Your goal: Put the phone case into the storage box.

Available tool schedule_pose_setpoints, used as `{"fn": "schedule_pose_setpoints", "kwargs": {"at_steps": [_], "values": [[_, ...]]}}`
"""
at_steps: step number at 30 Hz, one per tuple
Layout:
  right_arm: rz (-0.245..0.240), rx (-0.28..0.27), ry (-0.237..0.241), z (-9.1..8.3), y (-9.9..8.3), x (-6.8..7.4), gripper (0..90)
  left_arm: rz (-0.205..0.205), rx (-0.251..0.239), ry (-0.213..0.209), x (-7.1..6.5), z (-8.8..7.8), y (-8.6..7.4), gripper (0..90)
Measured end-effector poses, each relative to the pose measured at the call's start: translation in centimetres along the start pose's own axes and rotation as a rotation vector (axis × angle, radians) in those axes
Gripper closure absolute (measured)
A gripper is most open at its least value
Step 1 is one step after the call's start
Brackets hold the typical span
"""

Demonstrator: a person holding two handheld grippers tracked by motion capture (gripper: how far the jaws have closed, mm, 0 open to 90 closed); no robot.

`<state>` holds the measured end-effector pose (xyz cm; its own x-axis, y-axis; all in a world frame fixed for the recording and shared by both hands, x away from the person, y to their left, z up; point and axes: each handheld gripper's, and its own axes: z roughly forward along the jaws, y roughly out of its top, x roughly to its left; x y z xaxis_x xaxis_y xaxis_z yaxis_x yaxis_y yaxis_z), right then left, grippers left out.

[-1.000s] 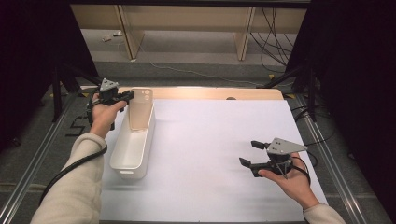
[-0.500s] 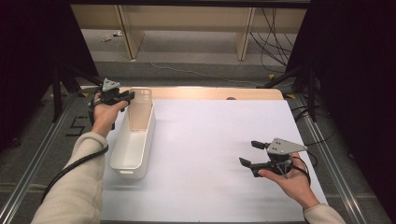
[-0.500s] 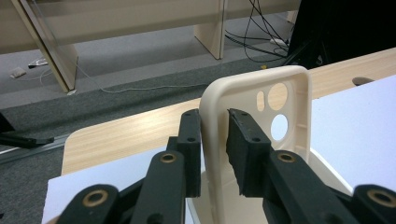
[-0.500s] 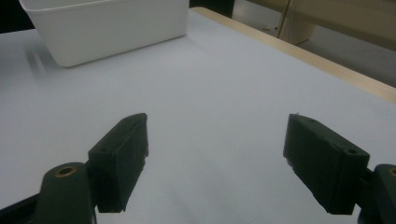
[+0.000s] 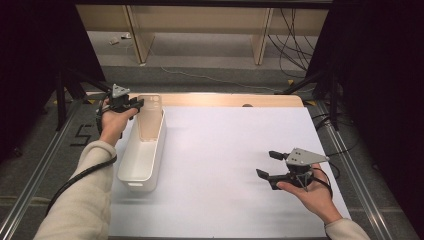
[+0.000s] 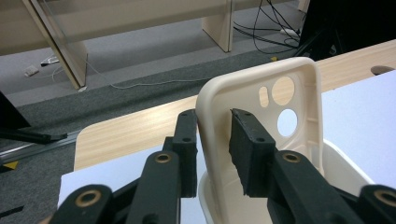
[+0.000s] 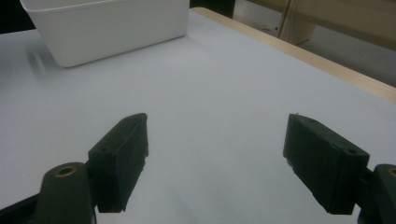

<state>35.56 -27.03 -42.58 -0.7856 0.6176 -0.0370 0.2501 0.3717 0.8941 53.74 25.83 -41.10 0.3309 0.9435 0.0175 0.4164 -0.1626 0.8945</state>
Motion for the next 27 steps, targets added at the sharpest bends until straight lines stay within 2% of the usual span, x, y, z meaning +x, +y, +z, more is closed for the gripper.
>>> {"fn": "schedule_pose_setpoints", "kwargs": {"at_steps": [27], "values": [[0.003,0.004,0.004,0.02,-0.01,0.06,23.6,0.006,0.028,0.013,0.2,0.15,-0.94,68.5]]}}
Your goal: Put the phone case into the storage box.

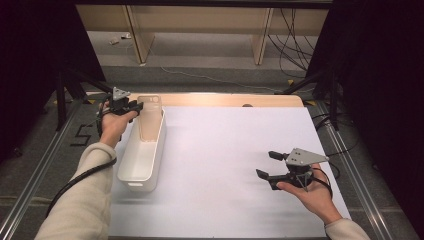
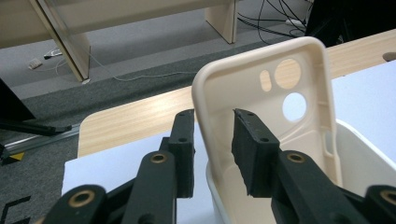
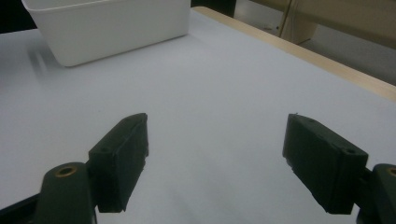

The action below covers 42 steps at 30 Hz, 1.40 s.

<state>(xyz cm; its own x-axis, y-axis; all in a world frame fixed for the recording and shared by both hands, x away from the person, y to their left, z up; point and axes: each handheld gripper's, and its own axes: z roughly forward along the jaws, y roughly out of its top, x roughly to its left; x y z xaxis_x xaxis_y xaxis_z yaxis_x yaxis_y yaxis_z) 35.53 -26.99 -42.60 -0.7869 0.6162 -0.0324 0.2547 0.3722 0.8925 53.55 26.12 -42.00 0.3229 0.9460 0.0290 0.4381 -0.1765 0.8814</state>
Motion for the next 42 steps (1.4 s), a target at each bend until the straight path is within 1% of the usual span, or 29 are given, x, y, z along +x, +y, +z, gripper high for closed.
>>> {"fn": "schedule_pose_setpoints", "kwargs": {"at_steps": [15,19,21,23,25,27,29,32,34,37,39,42], "values": [[-0.001,0.0,0.002,0.0,0.0,0.0,23.6,0.001,-0.027,0.002,0.1,-1.0,0.6,67.6],[-0.001,0.001,0.002,0.1,0.0,0.0,23.5,-0.01,-0.033,0.002,0.2,-1.5,0.7,65.3],[0.0,0.002,0.001,0.0,0.0,0.1,23.5,-0.03,-0.034,-0.009,0.2,-1.7,0.7,61.5],[0.0,0.002,0.001,0.0,0.0,0.0,23.5,-0.042,-0.046,-0.004,0.3,-2.1,0.8,56.7],[0.0,0.001,0.001,0.1,0.0,0.0,23.5,-0.054,-0.053,-0.009,0.3,-2.5,0.8,51.8],[-0.001,0.001,0.0,0.0,0.0,0.0,23.5,-0.048,-0.06,-0.021,0.2,-2.8,0.8,44.7],[-0.001,0.002,-0.001,0.0,0.0,0.0,23.5,-0.048,-0.061,-0.024,0.1,-3.2,0.8,38.3],[-0.002,0.003,0.0,0.1,0.0,0.1,23.4,-0.033,-0.057,-0.034,-0.2,-3.7,0.7,30.6],[-0.004,0.004,-0.001,0.1,0.1,0.1,23.4,-0.037,-0.058,-0.038,-0.3,-4.0,0.7,25.5],[-0.004,0.001,-0.001,0.1,0.1,0.1,23.4,-0.066,-0.081,-0.053,-0.6,-4.6,0.8,21.0],[-0.004,0.0,-0.002,0.0,0.1,0.1,23.4,-0.059,-0.081,-0.057,-0.8,-4.9,0.8,17.3],[-0.004,0.0,-0.003,0.0,0.1,0.1,23.4,-0.04,-0.081,-0.064,-1.2,-5.4,0.7,16.2]]}}
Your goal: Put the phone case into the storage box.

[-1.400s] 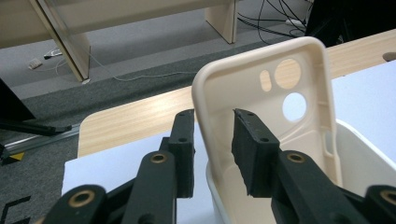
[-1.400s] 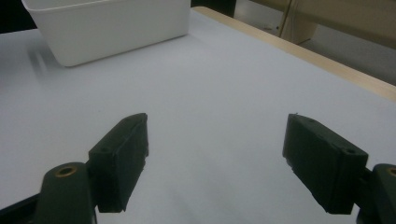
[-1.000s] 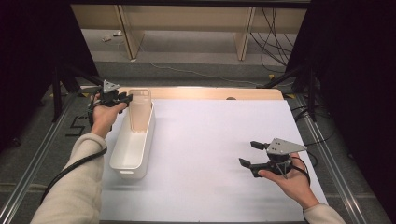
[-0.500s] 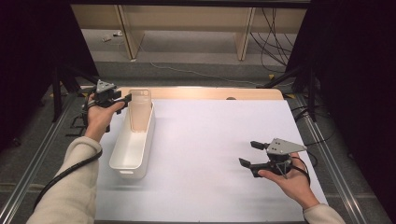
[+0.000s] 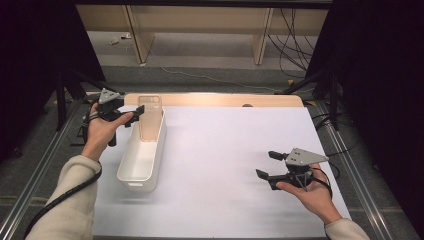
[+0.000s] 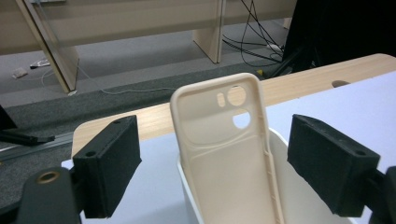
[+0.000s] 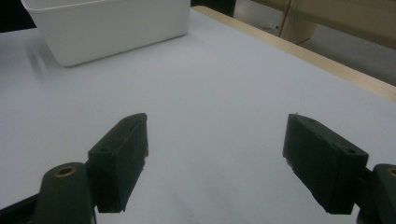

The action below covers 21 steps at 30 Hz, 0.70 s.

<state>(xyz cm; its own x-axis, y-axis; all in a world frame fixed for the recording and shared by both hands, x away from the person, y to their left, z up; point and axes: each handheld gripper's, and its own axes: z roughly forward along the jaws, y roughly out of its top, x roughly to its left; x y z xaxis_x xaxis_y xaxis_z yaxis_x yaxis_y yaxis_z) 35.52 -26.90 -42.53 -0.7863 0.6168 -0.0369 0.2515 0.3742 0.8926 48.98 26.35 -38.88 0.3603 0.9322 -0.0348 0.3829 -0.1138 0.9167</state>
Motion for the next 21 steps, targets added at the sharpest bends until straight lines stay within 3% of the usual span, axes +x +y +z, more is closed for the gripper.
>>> {"fn": "schedule_pose_setpoints", "kwargs": {"at_steps": [4,21], "values": [[-0.002,-0.001,-0.001,0.0,0.0,0.0,23.3,0.018,-0.005,-0.013,-0.5,-0.6,-0.1,16.3],[0.003,0.001,-0.004,0.0,0.0,-0.1,22.6,0.02,-0.029,-0.087,-2.8,-3.6,-0.7,15.1]]}}
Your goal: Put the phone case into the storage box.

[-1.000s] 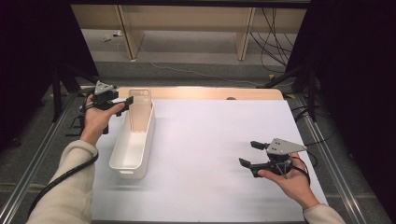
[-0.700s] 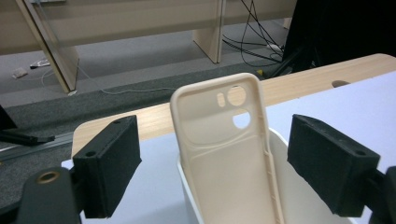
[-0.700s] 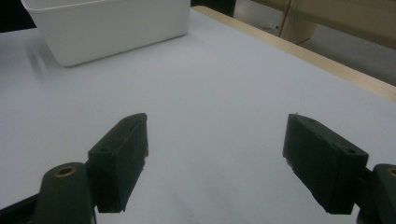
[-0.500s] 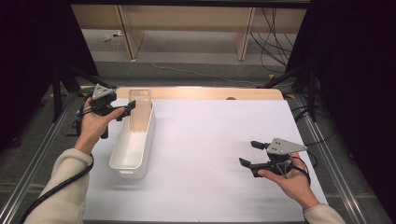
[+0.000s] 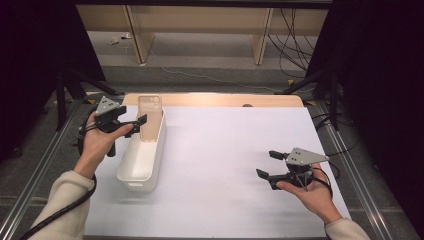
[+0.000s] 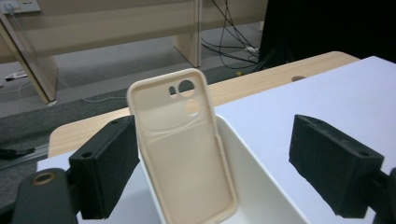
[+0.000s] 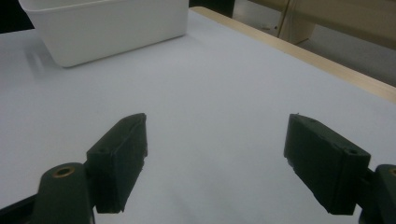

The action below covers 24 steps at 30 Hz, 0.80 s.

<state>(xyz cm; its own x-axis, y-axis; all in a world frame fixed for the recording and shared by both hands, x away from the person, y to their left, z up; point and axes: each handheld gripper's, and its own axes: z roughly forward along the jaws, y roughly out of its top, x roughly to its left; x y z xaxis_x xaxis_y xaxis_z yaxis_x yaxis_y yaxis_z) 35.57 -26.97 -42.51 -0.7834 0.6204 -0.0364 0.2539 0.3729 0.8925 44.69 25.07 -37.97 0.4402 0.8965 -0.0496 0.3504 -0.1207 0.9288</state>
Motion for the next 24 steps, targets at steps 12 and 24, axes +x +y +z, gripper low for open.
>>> {"fn": "schedule_pose_setpoints", "kwargs": {"at_steps": [12,24], "values": [[0.001,-0.003,-0.001,0.0,0.1,0.0,21.7,0.051,-0.029,-0.056,-3.0,-1.8,-0.6,11.4],[-0.002,-0.004,0.0,0.0,0.0,0.0,20.2,0.059,-0.046,-0.145,-5.8,-2.8,-2.1,9.3]]}}
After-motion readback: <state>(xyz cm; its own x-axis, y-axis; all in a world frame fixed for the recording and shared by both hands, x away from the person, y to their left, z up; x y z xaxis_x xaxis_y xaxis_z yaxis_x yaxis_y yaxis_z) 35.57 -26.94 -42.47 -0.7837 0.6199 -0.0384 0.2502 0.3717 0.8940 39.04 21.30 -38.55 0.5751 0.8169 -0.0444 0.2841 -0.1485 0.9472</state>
